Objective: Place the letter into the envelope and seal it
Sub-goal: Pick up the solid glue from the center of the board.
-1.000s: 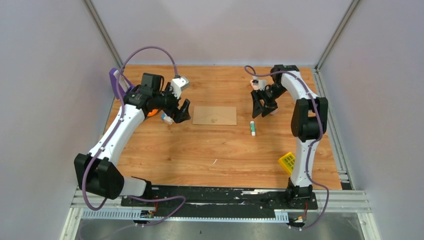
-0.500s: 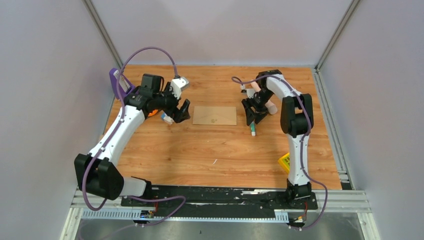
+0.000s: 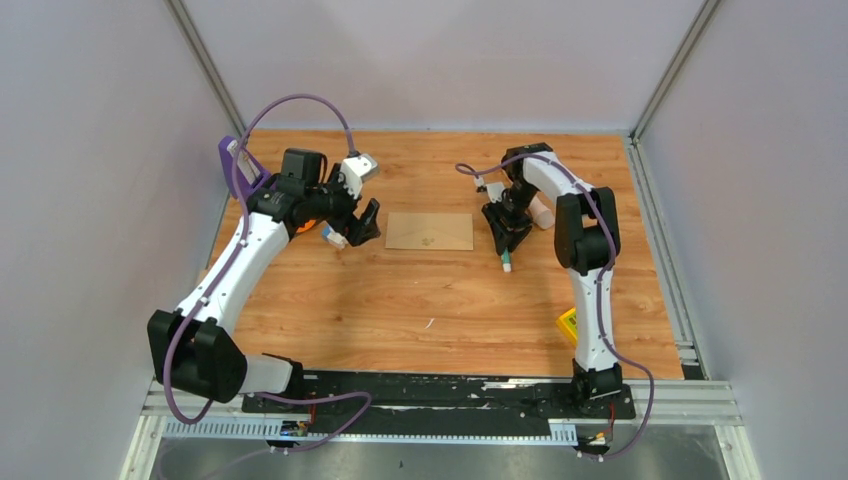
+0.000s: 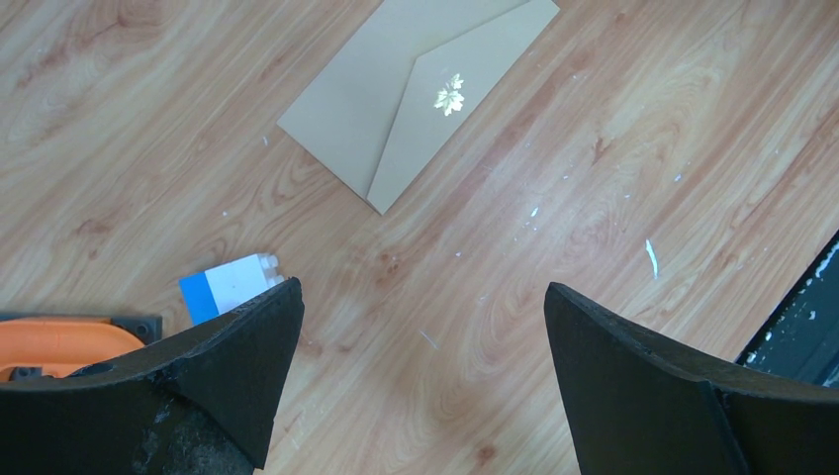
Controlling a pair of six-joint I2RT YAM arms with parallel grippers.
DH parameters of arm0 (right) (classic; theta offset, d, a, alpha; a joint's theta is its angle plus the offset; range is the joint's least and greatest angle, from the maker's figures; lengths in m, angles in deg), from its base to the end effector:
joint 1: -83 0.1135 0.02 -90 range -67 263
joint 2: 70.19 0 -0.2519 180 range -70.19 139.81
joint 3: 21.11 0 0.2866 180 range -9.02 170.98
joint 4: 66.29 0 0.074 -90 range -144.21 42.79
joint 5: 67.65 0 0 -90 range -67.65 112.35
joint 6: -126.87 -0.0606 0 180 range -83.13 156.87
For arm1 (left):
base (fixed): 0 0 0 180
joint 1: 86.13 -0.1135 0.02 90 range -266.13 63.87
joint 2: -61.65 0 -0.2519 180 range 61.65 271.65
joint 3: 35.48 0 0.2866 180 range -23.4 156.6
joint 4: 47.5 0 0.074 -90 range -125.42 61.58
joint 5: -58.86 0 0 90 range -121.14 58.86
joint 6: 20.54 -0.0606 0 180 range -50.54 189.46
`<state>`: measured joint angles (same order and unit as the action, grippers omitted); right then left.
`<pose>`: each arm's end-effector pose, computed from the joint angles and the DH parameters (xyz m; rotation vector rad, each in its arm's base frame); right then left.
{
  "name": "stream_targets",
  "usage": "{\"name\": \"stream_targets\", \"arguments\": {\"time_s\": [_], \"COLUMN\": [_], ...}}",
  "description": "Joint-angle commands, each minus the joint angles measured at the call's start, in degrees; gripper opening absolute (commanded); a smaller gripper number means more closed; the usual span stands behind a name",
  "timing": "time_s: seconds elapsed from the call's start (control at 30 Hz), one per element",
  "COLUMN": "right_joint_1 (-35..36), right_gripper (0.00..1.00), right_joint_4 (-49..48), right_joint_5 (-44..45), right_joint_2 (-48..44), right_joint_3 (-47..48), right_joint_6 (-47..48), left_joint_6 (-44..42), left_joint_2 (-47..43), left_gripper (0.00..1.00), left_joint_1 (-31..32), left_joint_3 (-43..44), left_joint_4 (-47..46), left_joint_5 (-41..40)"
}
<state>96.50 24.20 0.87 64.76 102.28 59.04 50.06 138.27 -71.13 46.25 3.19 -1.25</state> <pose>0.4339 0.1270 0.1068 0.8350 -2.7853 -0.5730 0.3165 -0.1161 0.2937 0.9158 2.1142 -0.5750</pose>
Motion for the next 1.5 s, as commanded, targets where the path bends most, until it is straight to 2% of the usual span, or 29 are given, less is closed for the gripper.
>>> {"name": "stream_targets", "arguments": {"time_s": [0.0, 0.17, 0.23, 0.37, 0.5, 0.67, 0.77, 0.87, 0.97, 1.07, 1.2, 1.37, 1.47], "right_joint_1": [1.09, 1.35, 1.21, 0.97, 0.51, -1.03, -2.68, -4.39, -5.0, -5.06, -5.06, -5.05, -5.04], "right_gripper": [0.35, 0.13, 0.07, 0.06, 0.05, 0.02, 0.01, 0.0, 0.0, 0.0, 0.0, 0.0, 0.0], "right_joint_4": [-1.9, -2.17, -2.85, -3.83, -5.1, -12.49, -19.41, -28.34, -40.91, -54.68, -70.27, -100.39, -109.32], "right_joint_5": [3.99, 4.35, 3.8, -2.89, -12.44, -27.45, -39.9, -50.82, -56.52, -58.33, -60.0, -59.29, -58.01], "right_joint_2": [1.73, 1.15, -0.47, -6.55, -14.64, -24.11, -27.93, -30.91, -34.93, -39.44, -43.72, -48.99, -50.14], "right_joint_3": [-0.98, -0.22, 0.31, 2.24, 4.37, 1.91, -2.15, -6.87, -13.47, -21.43, -29.88, -42.65, -45.84], "right_joint_6": [-0.72, -0.07, -0.02, 0.52, 1.07, -2.03, -8.09, -15.62, -24.49, -33.18, -43.01, -64.14, -69.59], "left_joint_6": [0.13, 1.02, 1.25, 1.15, 2.33, 11.64, 19.58, 29.82, 35.07, 40.86, 48.39, 49.04, 49.52], "left_joint_2": [-1.97, -1.32, -0.79, 0.85, 3.36, 8.39, 10.62, 13.42, 15.42, 15.85, 16.2, 17.73, 18.48], "left_gripper": [1.0, 1.0, 1.0, 1.0, 1.0, 1.0, 1.0, 1.0, 1.0, 1.0, 1.0, 1.0, 1.0], "left_joint_1": [0.16, 0.12, 0.12, 0.17, 0.11, 0.12, 0.43, 1.86, 4.72, 6.66, 8.1, 10.44, 11.74], "left_joint_3": [0.0, 0.47, 1.49, 5.92, 12.54, 20.14, 20.2, 19.0, 17.25, 14.8, 11.49, 11.12, 10.57], "left_joint_4": [-2.01, -3.52, -3.93, -3.89, -4.0, -8.51, -17.31, -24.53, -30.89, -36.89, -49.51, -49.52, -50.87], "left_joint_5": [0.33, -0.19, -0.22, 0.49, 4.51, 14.65, 21.39, 24.96, 26.75, 28.4, 31.48, 31.8, 32.66]}}
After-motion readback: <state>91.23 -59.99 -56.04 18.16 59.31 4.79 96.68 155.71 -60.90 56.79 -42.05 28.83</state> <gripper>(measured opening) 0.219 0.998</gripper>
